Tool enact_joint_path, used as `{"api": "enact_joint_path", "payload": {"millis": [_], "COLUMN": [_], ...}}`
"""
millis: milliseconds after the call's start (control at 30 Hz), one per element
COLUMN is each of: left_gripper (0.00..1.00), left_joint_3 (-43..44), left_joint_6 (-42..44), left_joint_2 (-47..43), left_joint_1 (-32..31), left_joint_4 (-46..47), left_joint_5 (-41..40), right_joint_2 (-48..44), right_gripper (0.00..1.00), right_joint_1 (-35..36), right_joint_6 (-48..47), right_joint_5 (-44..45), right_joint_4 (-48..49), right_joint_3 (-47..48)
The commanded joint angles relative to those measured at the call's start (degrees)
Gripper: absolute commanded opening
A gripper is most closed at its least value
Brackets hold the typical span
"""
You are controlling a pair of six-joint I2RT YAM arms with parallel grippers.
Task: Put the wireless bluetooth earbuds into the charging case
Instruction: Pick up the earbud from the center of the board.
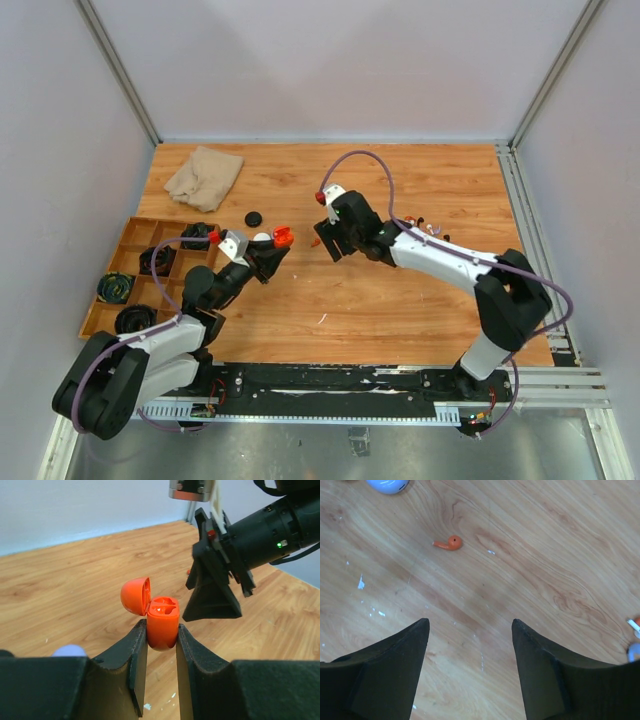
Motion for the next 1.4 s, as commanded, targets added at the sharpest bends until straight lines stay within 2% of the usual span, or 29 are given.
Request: {"api": "enact_joint_path", "payload": {"millis": [0, 400, 700, 1000, 1267, 1367], "left_gripper": [0.00, 0.00, 0.00, 0.00, 0.00, 0.00], "left_joint_3": [-1.11, -1.95, -2.08, -2.26, -2.26, -2.26], "left_joint_6": [2.30, 3.12, 3.03, 3.11, 3.29, 3.29], "left_joint_2": [-0.70, -1.30, -1.99, -2.68, -2.71, -2.77], "left_joint_1": [0.82, 0.88, 0.83, 0.80, 0.88, 0.87], "left_joint_4": [0.42, 0.09, -0.17, -0.43, -0.51, -0.59], "left_joint_5": [-3.43, -3.89, -3.37, -3.49, -3.45, -3.29], "right_joint_2": [6.27, 21.89, 28.90, 31.35, 27.64, 26.47], "right_gripper": [0.65, 0.44, 0.38, 0.34, 0.22, 0.21], "right_joint_1": [-1.00, -1.65, -2.06, -2.75, -2.77, -2.74], "right_joint_6": [4.67, 12.83, 15.27, 17.05, 15.26, 14.37], "right_joint_5": [0.09, -0.76, 1.37, 1.21, -0.51, -2.22], "right_joint_4": [2.41, 0.81, 0.31, 1.05, -0.47, -2.47], "right_joint_3": [6.50, 17.53, 20.99, 21.31, 16.79, 15.89]}}
